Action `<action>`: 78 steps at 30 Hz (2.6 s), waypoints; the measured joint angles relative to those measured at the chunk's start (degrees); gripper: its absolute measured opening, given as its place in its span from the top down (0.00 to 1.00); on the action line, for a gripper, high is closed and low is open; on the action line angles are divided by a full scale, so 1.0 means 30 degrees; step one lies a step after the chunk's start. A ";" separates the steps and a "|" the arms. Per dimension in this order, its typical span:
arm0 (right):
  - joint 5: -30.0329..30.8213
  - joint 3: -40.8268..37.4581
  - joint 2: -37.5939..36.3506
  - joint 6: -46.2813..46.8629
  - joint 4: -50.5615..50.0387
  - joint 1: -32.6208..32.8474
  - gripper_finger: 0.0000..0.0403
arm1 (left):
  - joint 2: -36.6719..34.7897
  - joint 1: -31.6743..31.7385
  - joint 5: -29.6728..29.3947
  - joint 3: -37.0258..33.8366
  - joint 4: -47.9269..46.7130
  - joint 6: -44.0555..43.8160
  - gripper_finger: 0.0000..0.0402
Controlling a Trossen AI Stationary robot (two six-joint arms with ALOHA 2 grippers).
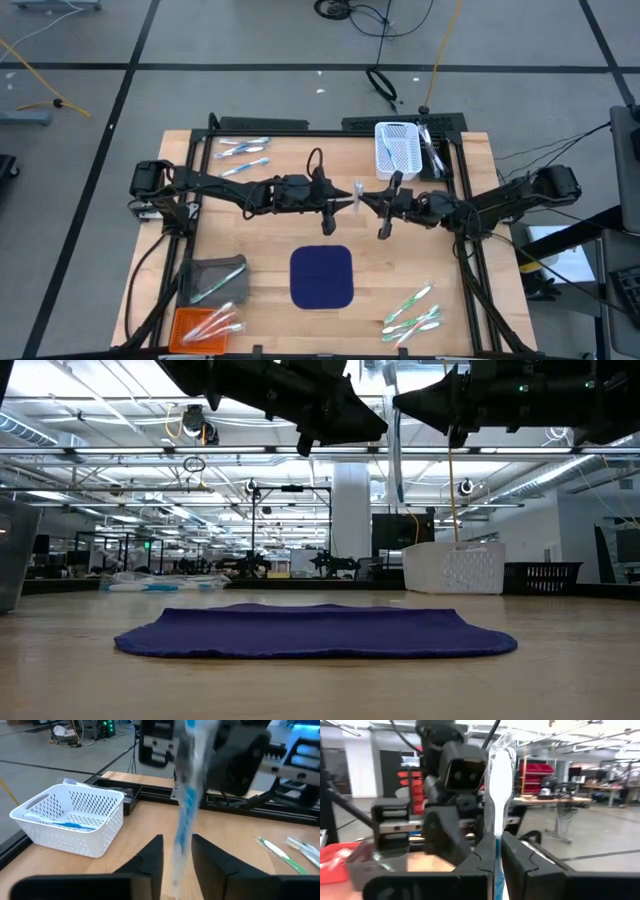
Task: Pick & Place Toothbrushes
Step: Put the blue toothbrush into the white bin
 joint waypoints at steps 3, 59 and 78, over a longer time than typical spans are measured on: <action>0.0901 0.0000 -0.1136 -0.0337 -0.1574 -0.0247 0.99 | 0.0000 0.0000 -0.0007 0.0000 -0.0298 -0.0029 0.69; -0.3052 0.0000 -0.3203 0.2191 -1.3782 -1.7261 0.99 | 0.0000 -0.1468 0.0087 0.0000 -0.1764 -0.0168 0.68; -0.3203 0.0000 -0.3122 0.1688 -1.3956 -1.7386 0.67 | 0.0000 -0.1464 0.0080 0.0000 -0.1784 -0.0188 0.68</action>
